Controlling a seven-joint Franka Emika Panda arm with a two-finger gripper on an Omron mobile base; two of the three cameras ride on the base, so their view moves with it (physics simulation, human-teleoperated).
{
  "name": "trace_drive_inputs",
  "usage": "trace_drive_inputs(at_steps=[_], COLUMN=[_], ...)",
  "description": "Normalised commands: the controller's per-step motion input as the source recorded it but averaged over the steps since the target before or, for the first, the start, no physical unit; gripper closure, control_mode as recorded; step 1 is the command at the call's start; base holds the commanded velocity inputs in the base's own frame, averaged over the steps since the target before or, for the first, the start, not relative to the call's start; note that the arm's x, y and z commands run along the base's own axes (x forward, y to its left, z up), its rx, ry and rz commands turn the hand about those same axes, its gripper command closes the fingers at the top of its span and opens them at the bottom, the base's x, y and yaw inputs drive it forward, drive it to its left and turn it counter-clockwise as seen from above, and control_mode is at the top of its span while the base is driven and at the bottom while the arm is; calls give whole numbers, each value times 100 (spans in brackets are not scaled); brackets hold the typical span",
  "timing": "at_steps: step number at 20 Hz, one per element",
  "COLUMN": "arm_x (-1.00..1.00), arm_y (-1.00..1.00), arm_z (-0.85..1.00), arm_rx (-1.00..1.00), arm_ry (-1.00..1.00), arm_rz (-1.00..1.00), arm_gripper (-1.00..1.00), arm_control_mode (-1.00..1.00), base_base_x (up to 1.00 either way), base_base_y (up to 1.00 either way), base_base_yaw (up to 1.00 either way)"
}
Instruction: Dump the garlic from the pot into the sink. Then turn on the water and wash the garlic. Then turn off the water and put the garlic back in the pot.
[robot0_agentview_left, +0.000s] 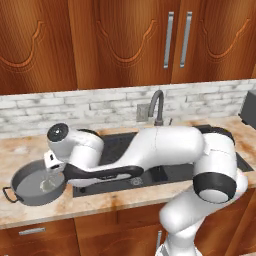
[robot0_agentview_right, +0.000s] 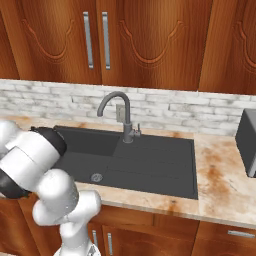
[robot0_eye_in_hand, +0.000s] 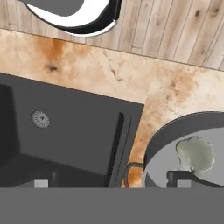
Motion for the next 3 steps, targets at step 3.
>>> trace_drive_inputs(at_steps=[3], arm_x=[-7], arm_y=[-100], arm_z=[77], arm_rx=[31], arm_ry=[0], arm_rz=[0], arm_gripper=[-100], arm_control_mode=[-100], base_base_x=[0], base_base_y=[0], base_base_yaw=[0])
